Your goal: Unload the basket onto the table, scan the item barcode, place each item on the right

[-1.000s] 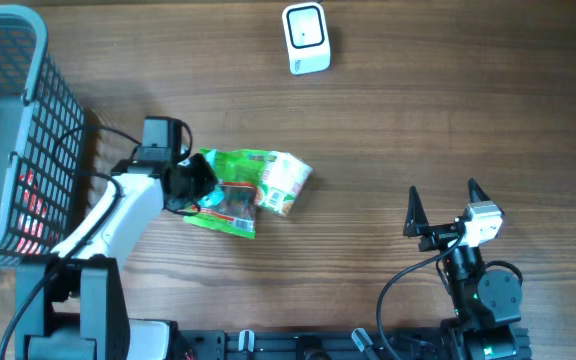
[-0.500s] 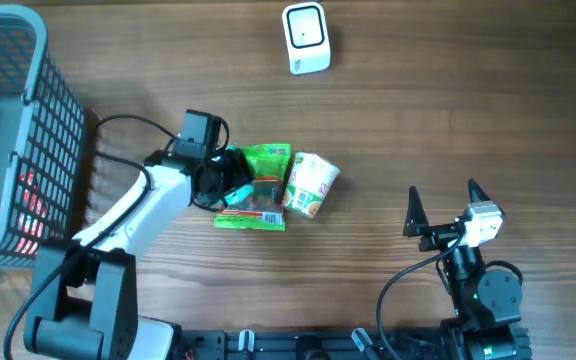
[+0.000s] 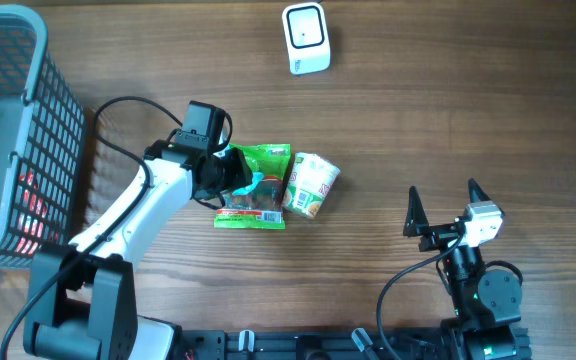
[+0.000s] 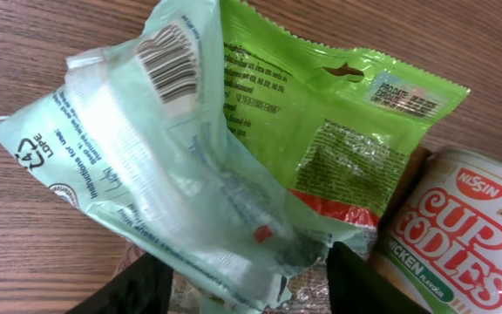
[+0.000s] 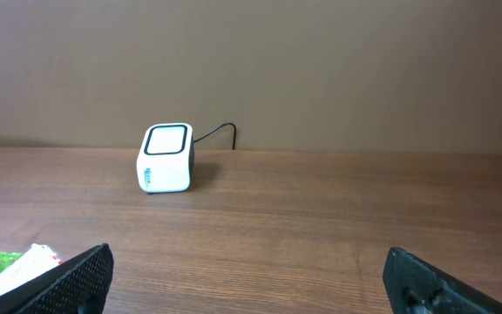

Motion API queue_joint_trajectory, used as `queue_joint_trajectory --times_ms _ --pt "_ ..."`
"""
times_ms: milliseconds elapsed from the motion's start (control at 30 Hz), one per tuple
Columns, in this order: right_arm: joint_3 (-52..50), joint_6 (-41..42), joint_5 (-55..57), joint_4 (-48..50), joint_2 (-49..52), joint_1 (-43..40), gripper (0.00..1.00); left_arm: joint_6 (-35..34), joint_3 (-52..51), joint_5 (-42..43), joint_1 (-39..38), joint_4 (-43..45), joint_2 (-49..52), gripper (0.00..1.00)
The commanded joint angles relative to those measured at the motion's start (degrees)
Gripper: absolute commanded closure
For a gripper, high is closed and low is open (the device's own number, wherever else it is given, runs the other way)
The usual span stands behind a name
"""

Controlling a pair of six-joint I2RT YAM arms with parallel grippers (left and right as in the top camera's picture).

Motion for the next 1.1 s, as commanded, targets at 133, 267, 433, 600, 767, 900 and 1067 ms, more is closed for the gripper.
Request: queue_joint_trajectory --times_ms 133,267,433,600,767,900,1067 --pt "-0.1 -0.6 -0.7 0.2 -0.3 -0.3 0.0 0.9 -1.7 -4.2 -0.5 0.5 1.6 0.53" --pt "-0.1 -0.6 -0.7 0.2 -0.3 -0.3 0.0 0.9 -3.9 -4.4 -1.1 2.5 2.4 0.69" --pt "-0.1 -0.6 -0.7 0.2 -0.3 -0.3 0.0 3.9 -1.8 -7.0 -1.5 -0.1 1.9 0.96" --pt "-0.1 -0.6 -0.7 0.2 -0.3 -0.3 0.0 5.4 8.3 -11.8 -3.0 -11.0 -4.4 0.96" --pt "-0.1 -0.6 -0.7 0.2 -0.3 -0.3 0.0 5.2 8.1 -7.4 -9.4 -13.4 -4.5 0.96" --pt "-0.1 -0.6 -0.7 0.2 -0.3 -0.3 0.0 5.0 5.1 -7.3 -14.3 -12.3 -1.2 0.96" --pt "-0.1 -0.6 -0.7 0.2 -0.3 -0.3 0.0 8.4 7.9 -7.3 -13.4 -15.4 0.0 0.19"
